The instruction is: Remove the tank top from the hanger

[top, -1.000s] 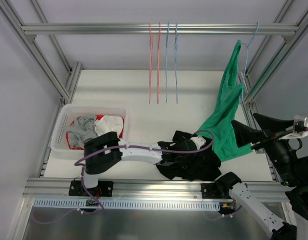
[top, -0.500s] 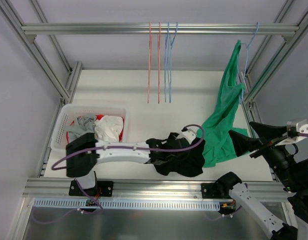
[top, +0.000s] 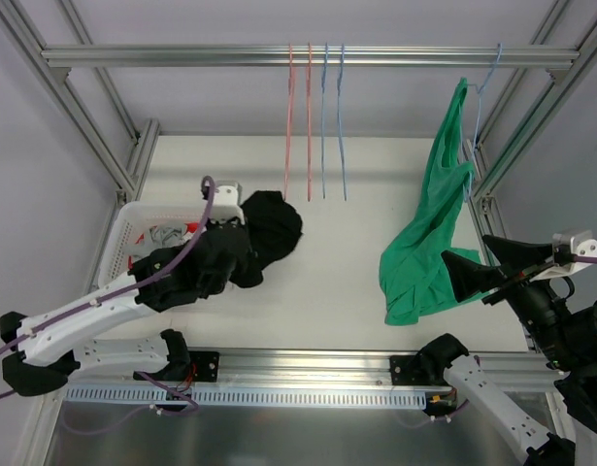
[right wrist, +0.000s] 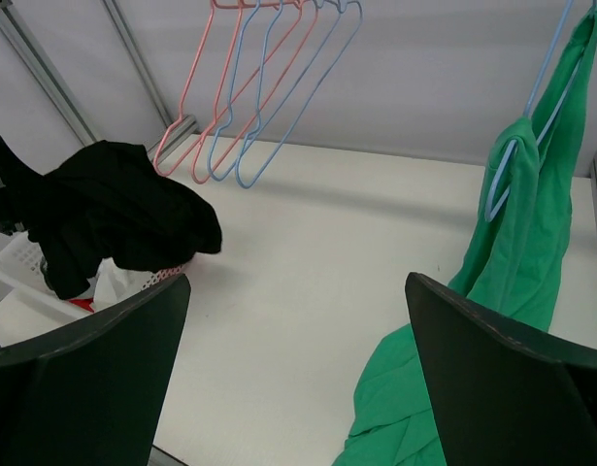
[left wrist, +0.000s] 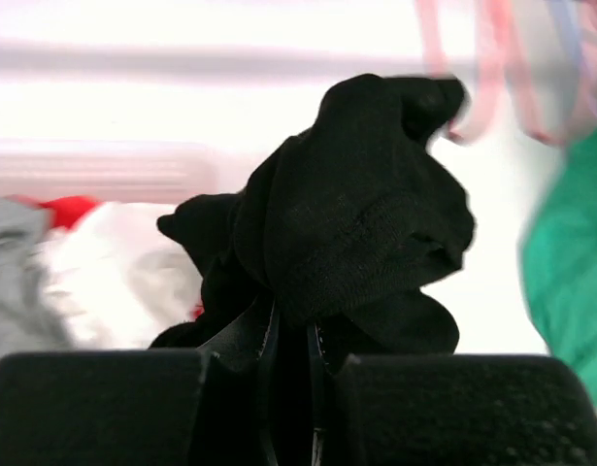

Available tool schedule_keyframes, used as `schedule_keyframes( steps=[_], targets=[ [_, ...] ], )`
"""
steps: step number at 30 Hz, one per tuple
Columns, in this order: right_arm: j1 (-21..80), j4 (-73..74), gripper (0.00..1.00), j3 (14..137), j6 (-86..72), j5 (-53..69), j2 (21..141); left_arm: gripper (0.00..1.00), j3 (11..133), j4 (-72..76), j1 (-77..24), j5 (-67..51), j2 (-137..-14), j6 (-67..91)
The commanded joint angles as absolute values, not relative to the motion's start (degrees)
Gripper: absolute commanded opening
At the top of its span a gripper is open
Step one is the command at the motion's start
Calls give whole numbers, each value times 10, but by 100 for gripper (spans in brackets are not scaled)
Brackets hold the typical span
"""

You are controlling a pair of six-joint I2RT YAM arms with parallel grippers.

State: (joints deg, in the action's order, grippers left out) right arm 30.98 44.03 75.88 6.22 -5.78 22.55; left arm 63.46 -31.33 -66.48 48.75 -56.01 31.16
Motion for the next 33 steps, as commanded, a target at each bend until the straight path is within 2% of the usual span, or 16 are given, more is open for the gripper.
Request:
schedule_keyframes(
  steps=[1, 10, 12, 20, 26, 33],
  targets=[
    [308, 404, 99, 760, 62, -61, 232, 0, 638, -373, -598, 534, -506, 337],
    [309, 392, 99, 760, 58, -45, 250, 0, 607, -409, -345, 461, -451, 387],
    [308, 388, 99, 759, 57, -35, 255, 0, 583, -408, -286, 399, -453, 399],
    [308, 378, 99, 749, 60, -28, 293, 0, 502, -406, -246, 368, -460, 484],
    [308, 362, 99, 731, 53, -23, 332, 0, 483, -321, -145, 283, -587, 476],
    [308, 358, 99, 764, 62, -45, 350, 0, 381, -221, -142, 259, -692, 528]
  ],
)
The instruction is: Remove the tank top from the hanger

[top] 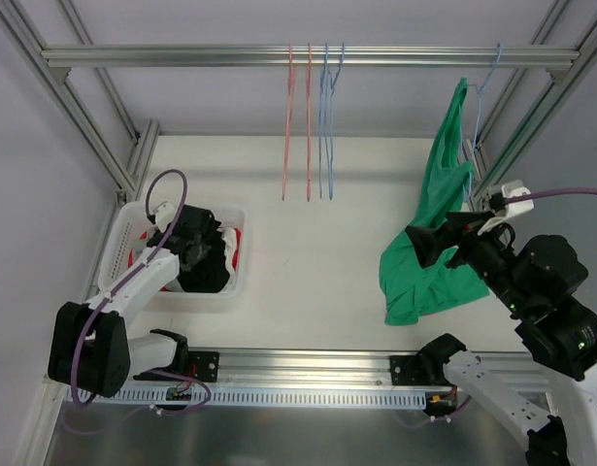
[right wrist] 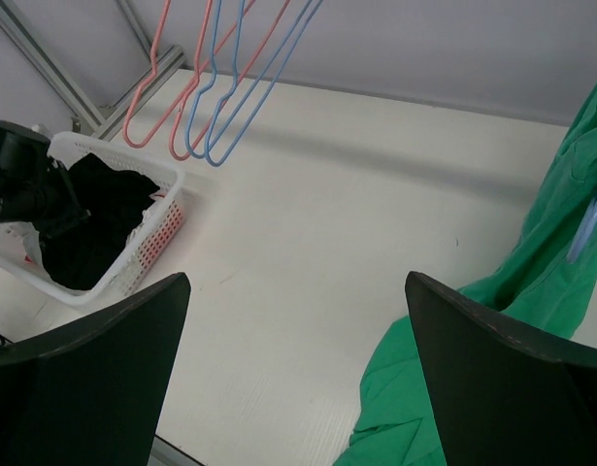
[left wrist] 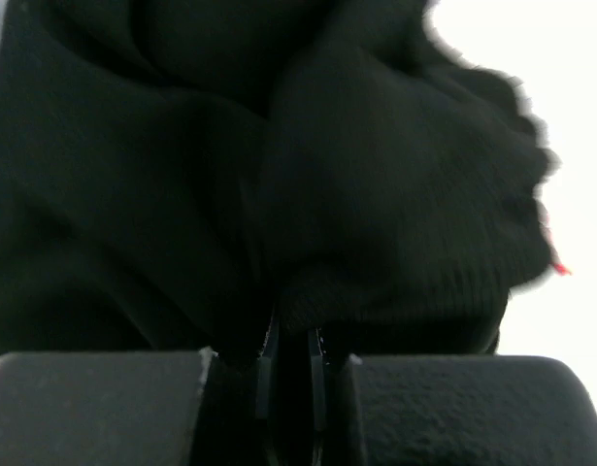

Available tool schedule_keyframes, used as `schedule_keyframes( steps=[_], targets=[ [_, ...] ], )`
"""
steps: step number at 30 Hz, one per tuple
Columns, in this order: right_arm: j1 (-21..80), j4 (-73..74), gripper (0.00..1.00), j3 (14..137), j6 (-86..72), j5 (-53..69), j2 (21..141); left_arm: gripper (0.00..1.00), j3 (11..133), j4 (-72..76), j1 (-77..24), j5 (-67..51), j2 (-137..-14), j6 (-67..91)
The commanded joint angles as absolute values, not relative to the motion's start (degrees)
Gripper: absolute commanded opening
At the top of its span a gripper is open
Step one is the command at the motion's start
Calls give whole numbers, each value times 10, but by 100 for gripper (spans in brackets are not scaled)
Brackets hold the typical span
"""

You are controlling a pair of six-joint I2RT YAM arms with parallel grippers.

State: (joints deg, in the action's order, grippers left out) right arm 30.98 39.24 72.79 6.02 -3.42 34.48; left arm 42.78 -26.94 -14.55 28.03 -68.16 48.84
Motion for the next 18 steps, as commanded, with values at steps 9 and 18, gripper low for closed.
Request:
schedule_keyframes(
  steps=[9, 18],
  targets=[
    [307, 467, 99, 928, 132, -187, 491, 25, 341, -217, -142, 245, -566, 494],
    [150, 557, 99, 1154, 204, -156, 700, 99, 488, -321, -142, 129, -428, 403]
  ],
)
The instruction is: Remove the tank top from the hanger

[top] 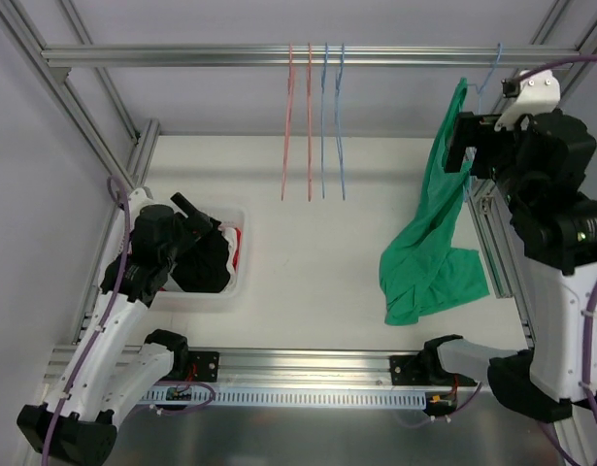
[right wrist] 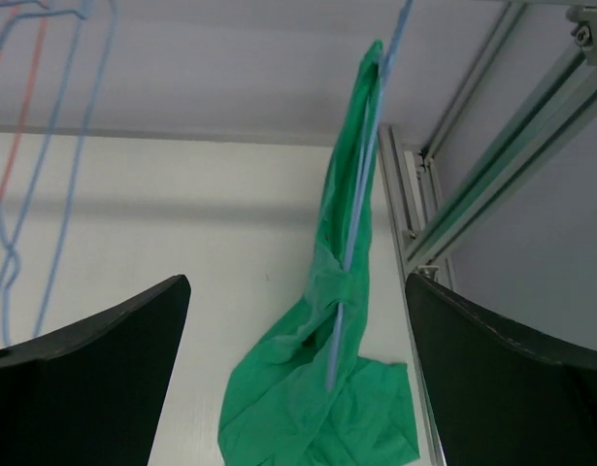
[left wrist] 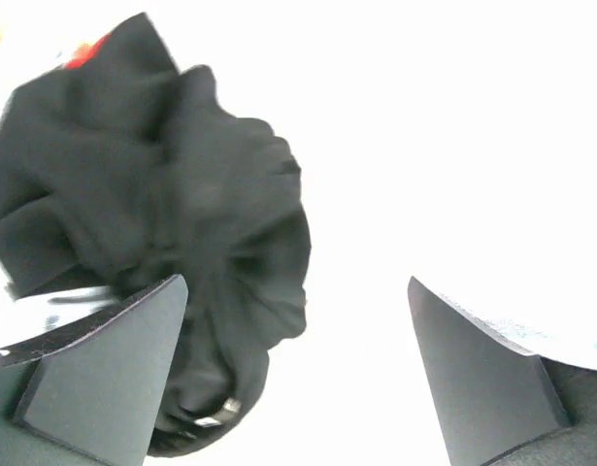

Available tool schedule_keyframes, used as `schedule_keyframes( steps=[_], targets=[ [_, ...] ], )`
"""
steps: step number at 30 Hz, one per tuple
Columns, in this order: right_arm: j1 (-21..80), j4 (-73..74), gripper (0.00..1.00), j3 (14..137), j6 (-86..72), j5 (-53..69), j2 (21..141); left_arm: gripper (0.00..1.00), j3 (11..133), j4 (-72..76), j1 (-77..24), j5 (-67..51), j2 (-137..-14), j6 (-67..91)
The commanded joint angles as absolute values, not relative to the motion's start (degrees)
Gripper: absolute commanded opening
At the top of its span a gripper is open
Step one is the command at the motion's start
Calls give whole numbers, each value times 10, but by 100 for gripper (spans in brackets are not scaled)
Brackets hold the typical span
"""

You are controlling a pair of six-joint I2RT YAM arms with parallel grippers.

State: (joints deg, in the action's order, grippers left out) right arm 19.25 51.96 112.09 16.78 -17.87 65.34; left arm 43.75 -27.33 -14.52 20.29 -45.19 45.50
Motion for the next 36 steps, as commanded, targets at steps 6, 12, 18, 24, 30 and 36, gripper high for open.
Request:
schedule_keyframes(
  steps=[6, 12, 18, 24, 30, 36],
  targets=[
    [28, 517, 83, 1205, 164, -80, 813, 99, 533, -343, -143, -82, -374, 316],
    [3, 507, 62, 1239, 163, -59, 886, 99, 512, -370, -143, -153, -288, 265],
    [3, 499, 14, 1233, 148, -48, 897, 99, 501, -392, -143, -147, -285, 236],
    [10, 480, 0, 1234, 142, -58, 879, 99, 481, -390, -144, -145, -312, 236],
    [11, 347, 0, 1130, 103, 9, 806, 99, 483, -383, -143, -145, -311, 236],
    [10, 239, 0, 1067, 76, 66, 758, 99, 478, -383, -144, -139, -307, 239]
  ],
)
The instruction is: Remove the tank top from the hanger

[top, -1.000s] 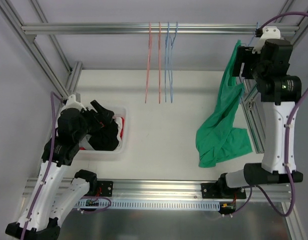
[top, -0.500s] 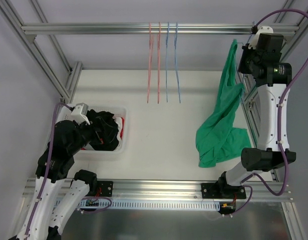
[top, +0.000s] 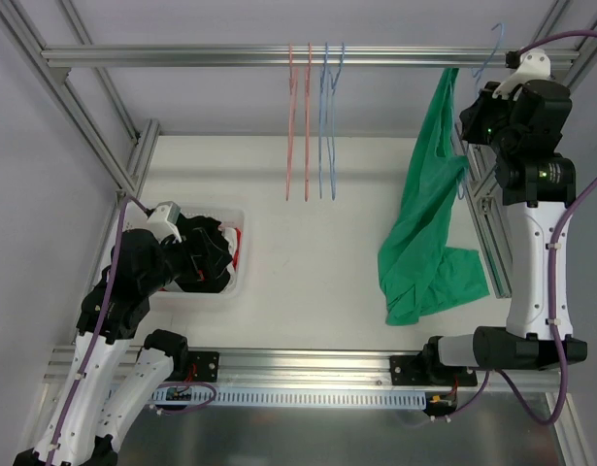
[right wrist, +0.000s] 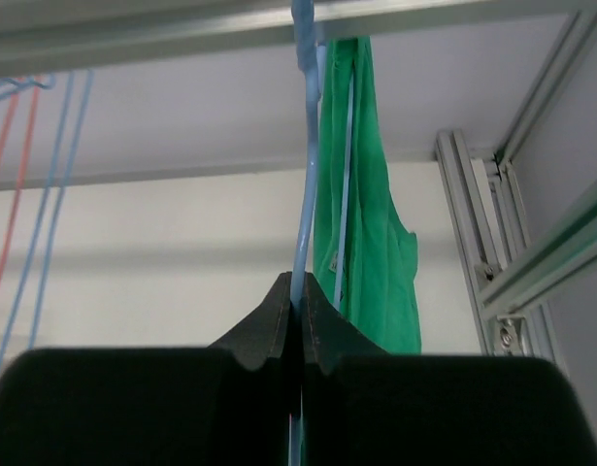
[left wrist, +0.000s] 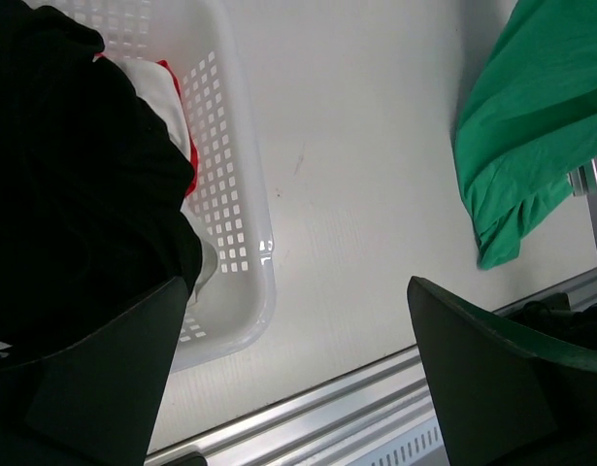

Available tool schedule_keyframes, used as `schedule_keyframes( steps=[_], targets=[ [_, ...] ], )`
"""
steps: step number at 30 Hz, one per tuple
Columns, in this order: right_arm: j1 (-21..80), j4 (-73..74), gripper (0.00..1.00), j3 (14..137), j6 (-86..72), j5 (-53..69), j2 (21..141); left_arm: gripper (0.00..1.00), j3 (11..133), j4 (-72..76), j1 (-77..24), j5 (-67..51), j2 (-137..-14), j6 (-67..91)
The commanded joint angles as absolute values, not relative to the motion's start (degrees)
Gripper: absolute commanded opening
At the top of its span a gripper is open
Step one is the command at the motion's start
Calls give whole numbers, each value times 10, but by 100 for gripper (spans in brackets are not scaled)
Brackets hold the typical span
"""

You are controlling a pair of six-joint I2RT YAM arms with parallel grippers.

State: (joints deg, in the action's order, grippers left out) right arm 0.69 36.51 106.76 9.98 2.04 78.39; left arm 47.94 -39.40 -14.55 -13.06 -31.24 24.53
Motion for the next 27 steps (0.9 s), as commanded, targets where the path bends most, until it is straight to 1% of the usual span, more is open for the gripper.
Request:
schedule_keyframes(
  steps=[1, 5, 8, 9, 11, 12, 13, 14, 16, 17, 19, 20, 21, 22, 23, 24, 25, 27],
  targets=[
    [11, 239, 0, 1066, 76, 69, 756, 99, 481, -382, -143, -144, -305, 238],
    [10, 239, 0, 1041, 80, 95, 723, 99, 515, -380, -144, -179, -301, 221],
    [10, 243, 0, 991, 76, 119, 692, 99, 561, -377, -144, -202, -313, 203],
    [10, 243, 0, 971, 75, 136, 660, 99, 576, -375, -145, -208, -322, 201],
    [10, 239, 0, 901, 76, 148, 625, 99, 601, -356, -149, -224, -349, 197],
    [10, 231, 0, 876, 76, 155, 585, 99, 625, -349, -154, -226, -360, 199],
    [10, 222, 0, 823, 75, 157, 564, 99, 637, -341, -174, -226, -382, 200],
    [10, 215, 0, 800, 73, 156, 543, 99, 659, -322, -189, -222, -393, 201],
    [10, 208, 0, 766, 74, 169, 489, 99, 685, -302, -234, -186, -432, 200],
    [10, 209, 0, 742, 70, 177, 474, 99, 713, -292, -303, -163, -445, 197],
    [10, 221, 0, 723, 55, 206, 426, 99, 745, -264, -377, -96, -501, 181],
    [10, 230, 0, 710, 45, 214, 411, 99, 783, -255, -450, -72, -523, 172],
    [10, 256, 0, 704, 27, 228, 395, 99, 803, -244, -490, -41, -546, 147],
    [11, 271, 0, 701, 20, 234, 378, 99, 825, -238, -528, 25, -596, 131],
    [10, 288, 1, 694, 12, 237, 344, 99, 870, -233, -562, 50, -622, 114],
    [10, 324, 0, 693, 8, 244, 326, 99, 888, -226, -610, 66, -648, 80],
    [10, 343, 0, 695, 2, 246, 310, 99, 926, -209, -625, 81, -696, 70],
    [10, 408, 0, 718, 3, 253, 271, 99, 964, -199, -637, 70, -742, 63]
  ],
)
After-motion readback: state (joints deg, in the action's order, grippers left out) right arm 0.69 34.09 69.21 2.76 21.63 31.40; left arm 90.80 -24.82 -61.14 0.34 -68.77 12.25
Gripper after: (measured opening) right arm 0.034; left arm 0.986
